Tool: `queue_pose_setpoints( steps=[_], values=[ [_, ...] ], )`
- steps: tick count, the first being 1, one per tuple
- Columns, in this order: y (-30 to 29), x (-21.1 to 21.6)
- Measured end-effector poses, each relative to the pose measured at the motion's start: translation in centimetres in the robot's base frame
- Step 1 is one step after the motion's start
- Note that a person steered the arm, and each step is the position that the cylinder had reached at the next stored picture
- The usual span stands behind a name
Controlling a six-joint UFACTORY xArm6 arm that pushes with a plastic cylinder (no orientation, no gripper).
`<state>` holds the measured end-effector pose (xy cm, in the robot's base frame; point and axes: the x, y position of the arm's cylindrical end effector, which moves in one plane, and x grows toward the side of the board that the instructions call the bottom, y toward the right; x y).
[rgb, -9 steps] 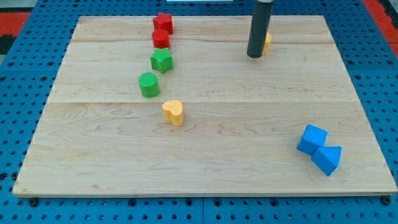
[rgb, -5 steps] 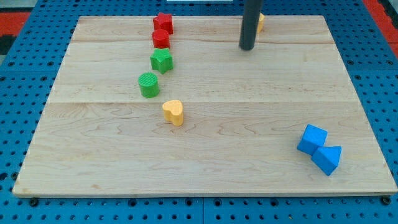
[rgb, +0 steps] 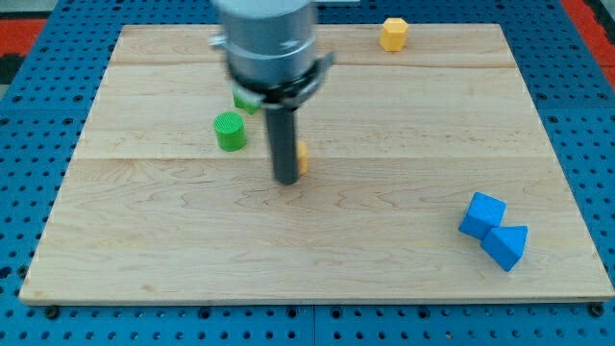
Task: Move the yellow heart below yellow hexagon
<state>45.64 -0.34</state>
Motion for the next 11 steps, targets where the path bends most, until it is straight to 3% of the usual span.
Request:
queue_pose_setpoints(
  steps=[1, 2, 3, 4, 6, 7, 8, 9, 10, 11],
  values=[
    [3.6, -2.9],
    [1.8, 3.3],
    [-5.2, 0.8],
    [-2.0, -1.3],
    [11.7, -9.4],
    [11.4, -1.8],
    [-0.5, -3.3],
    [-3.9, -8.1],
    [3.4, -7.3],
    [2.8, -6.3]
  ],
)
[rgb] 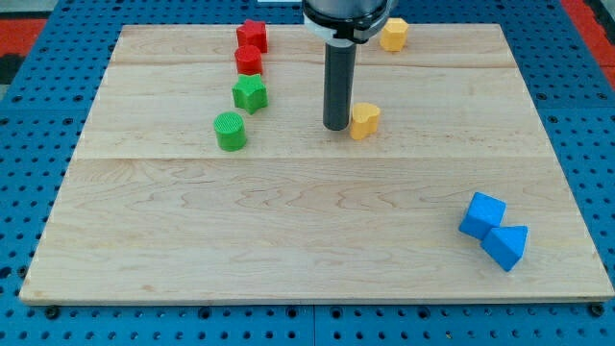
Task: Move the yellow heart below yellow hexagon
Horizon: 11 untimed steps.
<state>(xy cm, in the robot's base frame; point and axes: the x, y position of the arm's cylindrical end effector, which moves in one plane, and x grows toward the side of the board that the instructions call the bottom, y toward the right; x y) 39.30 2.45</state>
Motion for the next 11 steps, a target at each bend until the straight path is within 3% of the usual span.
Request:
queue_pose_setpoints(
  steps=[1, 3, 4, 5, 6, 7, 11],
  values=[
    [3.5, 1.8],
    [10.2, -6.8],
    [11.6, -5.3],
    [16.9, -8.3],
    [18.5, -11.7],
    [15.4, -11.1],
    [13.2, -7.3]
  ],
)
